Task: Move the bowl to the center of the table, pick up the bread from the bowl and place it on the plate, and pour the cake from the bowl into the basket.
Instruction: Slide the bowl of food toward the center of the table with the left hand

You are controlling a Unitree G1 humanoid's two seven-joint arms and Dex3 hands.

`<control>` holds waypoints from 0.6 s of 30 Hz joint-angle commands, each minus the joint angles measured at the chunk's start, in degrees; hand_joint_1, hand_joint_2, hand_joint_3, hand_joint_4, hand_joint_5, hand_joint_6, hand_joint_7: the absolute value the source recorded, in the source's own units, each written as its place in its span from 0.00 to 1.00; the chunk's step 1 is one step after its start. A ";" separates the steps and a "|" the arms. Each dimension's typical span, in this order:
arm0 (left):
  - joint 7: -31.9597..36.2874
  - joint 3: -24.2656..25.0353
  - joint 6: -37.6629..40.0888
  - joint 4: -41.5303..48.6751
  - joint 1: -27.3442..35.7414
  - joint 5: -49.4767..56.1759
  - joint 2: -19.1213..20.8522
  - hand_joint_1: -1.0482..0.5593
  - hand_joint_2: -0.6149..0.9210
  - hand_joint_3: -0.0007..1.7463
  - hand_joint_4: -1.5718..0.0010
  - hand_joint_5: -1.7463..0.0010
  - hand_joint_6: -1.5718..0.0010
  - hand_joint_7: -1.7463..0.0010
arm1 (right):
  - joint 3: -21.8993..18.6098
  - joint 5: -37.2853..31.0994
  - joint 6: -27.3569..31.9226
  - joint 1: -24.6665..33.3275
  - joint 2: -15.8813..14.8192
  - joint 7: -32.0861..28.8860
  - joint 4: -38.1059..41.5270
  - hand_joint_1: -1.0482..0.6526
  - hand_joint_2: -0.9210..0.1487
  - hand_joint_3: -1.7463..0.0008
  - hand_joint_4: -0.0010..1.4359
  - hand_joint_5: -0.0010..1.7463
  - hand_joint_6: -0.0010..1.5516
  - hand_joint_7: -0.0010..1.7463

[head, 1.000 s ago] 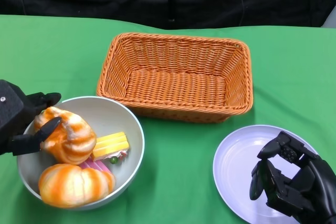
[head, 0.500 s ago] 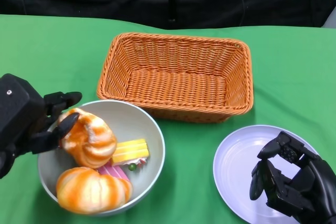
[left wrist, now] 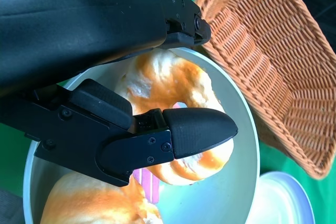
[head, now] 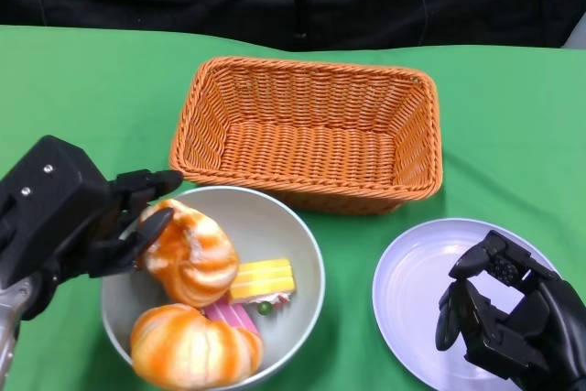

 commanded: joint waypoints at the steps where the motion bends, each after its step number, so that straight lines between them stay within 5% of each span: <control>1: -0.05 -0.03 -4.28 1.40 0.83 -0.55 -0.94 0.10 1.00 0.45 0.96 0.98 0.91 1.00 | -0.31 -0.04 -0.93 0.43 -0.23 0.24 -0.68 0.53 0.32 0.34 0.59 1.00 0.48 0.90; 18: 0.53 -0.85 -8.08 3.71 0.34 -0.58 -4.02 0.09 1.00 0.47 0.97 0.99 0.92 1.00 | -0.02 -0.04 -1.10 0.72 -0.18 0.17 -1.18 0.53 0.33 0.34 0.60 1.00 0.48 0.91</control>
